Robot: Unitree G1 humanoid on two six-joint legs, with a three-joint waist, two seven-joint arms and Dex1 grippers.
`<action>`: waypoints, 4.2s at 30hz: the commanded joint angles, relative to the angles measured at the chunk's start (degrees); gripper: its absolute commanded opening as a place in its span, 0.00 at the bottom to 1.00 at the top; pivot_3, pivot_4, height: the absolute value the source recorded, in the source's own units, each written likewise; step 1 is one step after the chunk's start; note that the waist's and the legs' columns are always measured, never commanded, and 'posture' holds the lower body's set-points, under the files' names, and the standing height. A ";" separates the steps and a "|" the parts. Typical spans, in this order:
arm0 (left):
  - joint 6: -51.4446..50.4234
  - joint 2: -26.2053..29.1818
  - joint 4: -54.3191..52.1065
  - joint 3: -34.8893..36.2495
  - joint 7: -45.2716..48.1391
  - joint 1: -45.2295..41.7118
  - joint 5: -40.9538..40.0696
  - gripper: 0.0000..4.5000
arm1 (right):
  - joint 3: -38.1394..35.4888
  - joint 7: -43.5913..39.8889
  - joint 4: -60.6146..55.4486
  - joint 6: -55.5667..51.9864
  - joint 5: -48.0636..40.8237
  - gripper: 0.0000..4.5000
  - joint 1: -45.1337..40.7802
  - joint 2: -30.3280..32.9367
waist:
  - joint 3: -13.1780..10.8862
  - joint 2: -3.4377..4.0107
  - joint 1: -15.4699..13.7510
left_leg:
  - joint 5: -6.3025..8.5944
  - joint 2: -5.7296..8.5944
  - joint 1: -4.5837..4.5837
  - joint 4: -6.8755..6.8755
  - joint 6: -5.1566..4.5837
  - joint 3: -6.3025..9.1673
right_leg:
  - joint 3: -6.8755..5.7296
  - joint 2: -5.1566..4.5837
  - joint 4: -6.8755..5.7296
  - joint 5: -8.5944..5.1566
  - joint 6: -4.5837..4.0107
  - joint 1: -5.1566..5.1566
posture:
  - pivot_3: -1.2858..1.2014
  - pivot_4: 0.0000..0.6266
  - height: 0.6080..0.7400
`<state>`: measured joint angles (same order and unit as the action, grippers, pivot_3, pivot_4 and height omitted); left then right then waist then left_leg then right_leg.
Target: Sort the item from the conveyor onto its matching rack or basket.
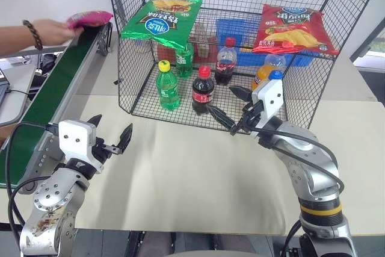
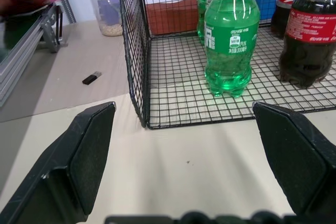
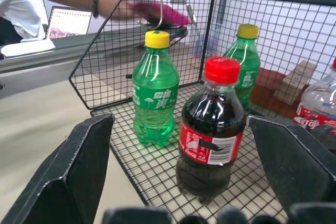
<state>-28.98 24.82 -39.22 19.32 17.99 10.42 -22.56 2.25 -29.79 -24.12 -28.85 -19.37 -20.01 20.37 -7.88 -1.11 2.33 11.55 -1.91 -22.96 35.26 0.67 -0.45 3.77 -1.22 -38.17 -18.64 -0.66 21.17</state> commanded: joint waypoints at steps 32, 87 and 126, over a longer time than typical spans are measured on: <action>-12.69 3.01 9.96 40.18 -35.77 -3.28 -57.74 0.99 | 1.41 -16.56 4.87 -15.32 -17.36 1.00 -30.89 3.95 | 0.01 -0.04 -0.06 | 0.03 -0.08 0.05 0.05 -0.05 0.23 | -0.16 -0.22 -0.15 0.00 -0.01 -0.01 | 0.52 0.24 1.00; -11.18 14.51 38.67 40.54 -39.84 -6.50 -80.68 0.00 | -1.75 -13.51 0.64 -11.82 -22.81 1.00 -31.41 4.71 | 0.03 -0.14 0.02 | 0.03 -0.10 0.03 -0.01 -0.03 0.30 | -0.48 -0.43 -0.10 0.01 -0.02 0.04 | 0.52 0.24 1.00; -21.94 5.55 39.29 0.96 -28.78 -57.11 -90.44 0.00 | -14.18 -3.87 -9.42 -10.85 -17.77 1.00 -22.36 20.62 | -0.08 -0.14 -1.73 | -0.04 0.07 -0.22 0.05 0.07 0.12 | -0.47 -0.10 0.11 -0.02 0.05 0.09 | 0.52 0.24 1.00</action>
<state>-54.34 31.73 -0.45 20.54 -8.45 -45.02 -112.37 -8.69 -35.18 -31.26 -40.63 -37.14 -41.59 40.35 -7.95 -1.25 0.60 11.51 -1.83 -23.20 35.32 0.74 -0.32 3.32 -1.34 -38.05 -18.66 -0.61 21.26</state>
